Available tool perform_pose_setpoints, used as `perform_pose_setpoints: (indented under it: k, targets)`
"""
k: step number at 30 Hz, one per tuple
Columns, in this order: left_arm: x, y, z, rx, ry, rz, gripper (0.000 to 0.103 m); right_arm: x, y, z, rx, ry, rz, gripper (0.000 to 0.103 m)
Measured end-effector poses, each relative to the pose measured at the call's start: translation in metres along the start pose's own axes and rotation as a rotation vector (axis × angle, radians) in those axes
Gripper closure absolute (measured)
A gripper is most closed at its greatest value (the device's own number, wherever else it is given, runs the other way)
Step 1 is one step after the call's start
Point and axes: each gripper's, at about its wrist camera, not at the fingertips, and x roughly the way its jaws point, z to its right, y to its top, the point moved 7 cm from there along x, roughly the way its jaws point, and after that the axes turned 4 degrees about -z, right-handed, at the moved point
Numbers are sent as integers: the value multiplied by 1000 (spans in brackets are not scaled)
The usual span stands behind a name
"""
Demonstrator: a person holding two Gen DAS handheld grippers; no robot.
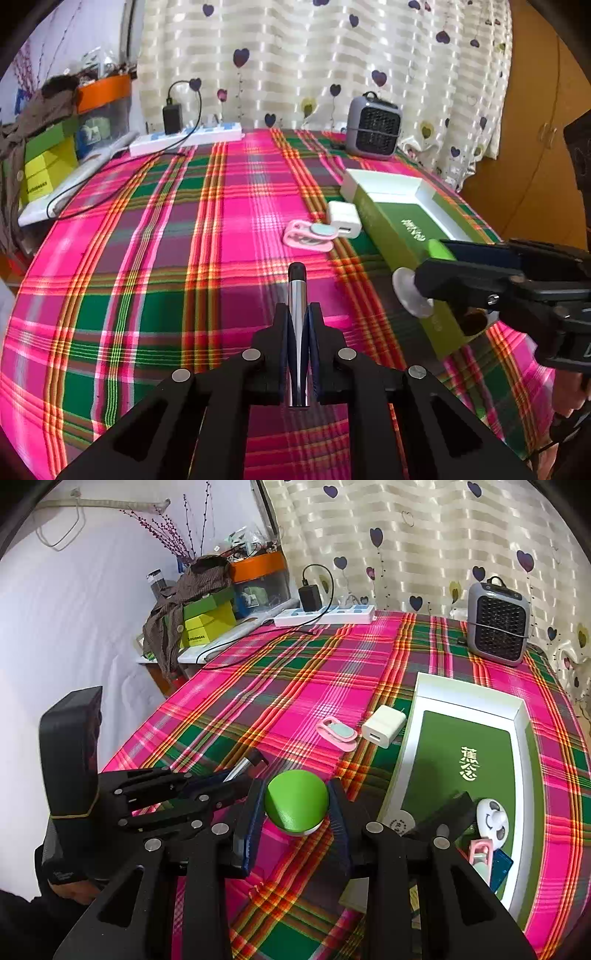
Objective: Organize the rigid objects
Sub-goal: 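Carry the green-capped object toward the box with the right gripper while left carries the stick, then lower the green-capped object into the box with right gripper while left lowers the stick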
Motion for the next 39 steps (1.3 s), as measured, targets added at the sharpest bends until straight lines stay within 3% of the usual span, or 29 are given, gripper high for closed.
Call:
perform_pose_setpoints:
  k: [39]
  targets:
    - [-18, 11, 64, 59, -149, 77, 93, -36, -13, 26, 38, -83, 80, 68]
